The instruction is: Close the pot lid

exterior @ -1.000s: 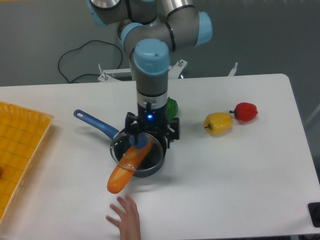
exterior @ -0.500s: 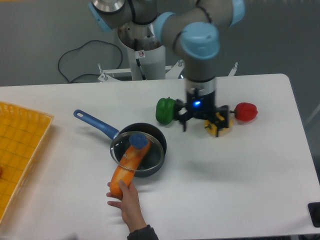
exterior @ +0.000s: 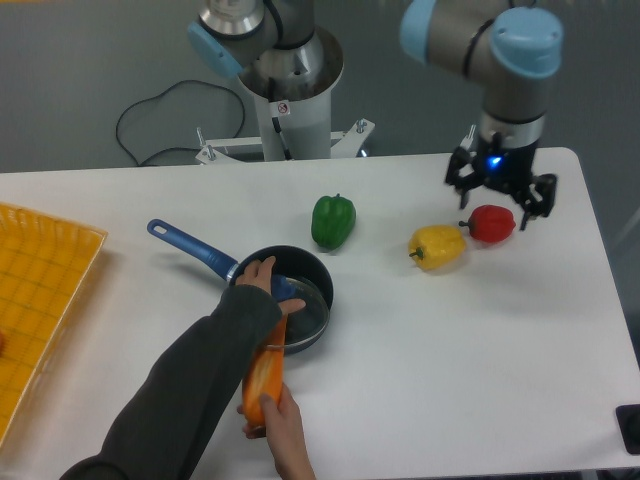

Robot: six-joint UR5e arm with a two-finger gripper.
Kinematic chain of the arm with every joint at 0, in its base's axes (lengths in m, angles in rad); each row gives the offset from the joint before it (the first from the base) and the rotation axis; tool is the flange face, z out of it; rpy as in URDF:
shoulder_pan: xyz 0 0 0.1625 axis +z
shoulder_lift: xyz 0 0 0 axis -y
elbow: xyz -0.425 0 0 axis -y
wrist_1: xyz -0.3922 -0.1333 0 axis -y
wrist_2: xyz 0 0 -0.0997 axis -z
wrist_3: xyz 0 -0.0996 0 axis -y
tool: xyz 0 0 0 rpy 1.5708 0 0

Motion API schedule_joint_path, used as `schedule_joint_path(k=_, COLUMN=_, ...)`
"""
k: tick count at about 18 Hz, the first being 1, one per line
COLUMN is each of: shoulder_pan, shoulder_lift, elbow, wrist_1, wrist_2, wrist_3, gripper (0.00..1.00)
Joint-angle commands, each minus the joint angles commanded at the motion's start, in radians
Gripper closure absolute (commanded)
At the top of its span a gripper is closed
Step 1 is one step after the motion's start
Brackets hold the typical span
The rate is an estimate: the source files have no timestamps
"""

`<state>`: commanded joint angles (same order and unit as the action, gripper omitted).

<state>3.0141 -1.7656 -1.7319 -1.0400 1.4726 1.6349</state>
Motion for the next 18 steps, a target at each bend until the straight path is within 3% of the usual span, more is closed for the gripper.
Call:
schedule_joint_path(k=7, shoulder_pan=0.025, shoulder_lift=0.0, elbow=0.026, wrist_1=-0.04, wrist_2=0.006, wrist_3=0.126, gripper=0.0)
schedule_joint_path(k=12, shoulder_pan=0.026, shoulder_lift=-0.021, elbow=0.098, wrist_1=-0.161, wrist_2=0.017, wrist_3=0.128, gripper=0.0)
schedule_joint_path(k=18, shoulder_pan=0.023, shoulder_lift=-0.032, elbow=0.098, wrist_1=-0.198, wrist_2=0.046, wrist_3=0.126, gripper=0.0)
